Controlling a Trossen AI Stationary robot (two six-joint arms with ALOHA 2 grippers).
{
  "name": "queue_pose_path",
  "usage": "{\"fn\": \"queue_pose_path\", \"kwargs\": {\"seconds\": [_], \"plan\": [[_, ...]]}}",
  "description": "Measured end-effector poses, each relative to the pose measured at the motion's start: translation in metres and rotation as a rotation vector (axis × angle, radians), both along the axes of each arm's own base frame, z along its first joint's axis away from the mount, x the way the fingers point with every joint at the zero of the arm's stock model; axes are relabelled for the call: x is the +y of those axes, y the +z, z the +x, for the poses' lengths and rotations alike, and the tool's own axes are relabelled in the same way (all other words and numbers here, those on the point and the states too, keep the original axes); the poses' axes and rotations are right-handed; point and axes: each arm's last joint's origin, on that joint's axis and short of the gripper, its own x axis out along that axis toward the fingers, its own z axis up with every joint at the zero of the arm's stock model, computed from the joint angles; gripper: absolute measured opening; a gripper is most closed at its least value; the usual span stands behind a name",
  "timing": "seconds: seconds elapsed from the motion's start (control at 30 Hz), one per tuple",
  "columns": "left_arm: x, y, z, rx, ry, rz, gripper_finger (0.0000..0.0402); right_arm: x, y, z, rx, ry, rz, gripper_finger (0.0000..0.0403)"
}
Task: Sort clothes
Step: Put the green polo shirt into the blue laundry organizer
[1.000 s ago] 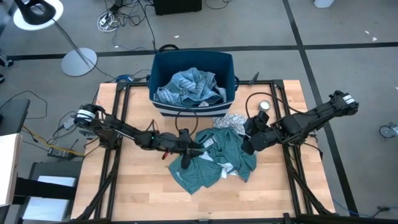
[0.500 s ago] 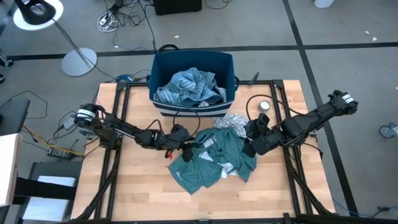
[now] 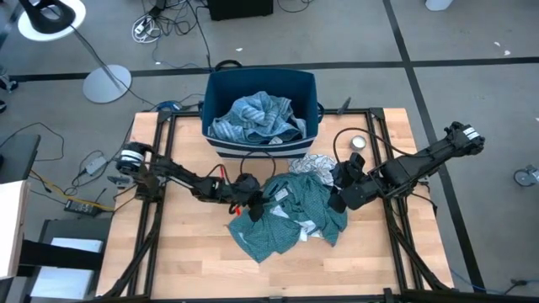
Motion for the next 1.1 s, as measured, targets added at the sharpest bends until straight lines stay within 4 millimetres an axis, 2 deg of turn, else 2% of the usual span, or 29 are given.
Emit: {"fn": "queue_pose_path", "kwargs": {"seconds": [0.07, 0.17, 0.37, 0.5, 0.67, 0.87, 1.1], "plan": [[-0.001, 0.002, 0.002, -0.032, -0.022, -0.018, 0.0102, 0.0, 0.0, 0.0, 0.001, 0.0, -0.001, 0.0247], [-0.002, 0.012, 0.005, -0.105, -0.066, -0.004, 0.0025, 0.0, 0.0, 0.0, 0.001, 0.001, -0.001, 0.0247], [-0.005, 0.059, 0.012, -0.334, -0.171, 0.039, 0.0005, 0.0, 0.0, 0.0, 0.001, 0.001, -0.001, 0.0247], [-0.005, 0.108, 0.01, -0.478, -0.22, 0.12, 0.0003, 0.0, 0.0, 0.0, -0.002, -0.002, 0.002, 0.0247], [-0.004, 0.171, -0.001, -0.572, -0.264, 0.241, 0.0002, 0.002, -0.002, 0.004, -0.003, -0.002, 0.004, 0.0247], [-0.001, 0.246, -0.014, -0.541, -0.261, 0.387, 0.0001, 0.004, -0.003, 0.008, -0.01, 0.018, 0.0, 0.0247], [0.006, 0.332, -0.03, -0.472, -0.156, 0.55, 0.0001, 0.009, 0.002, 0.018, -0.08, 0.088, 0.002, 0.0247]]}}
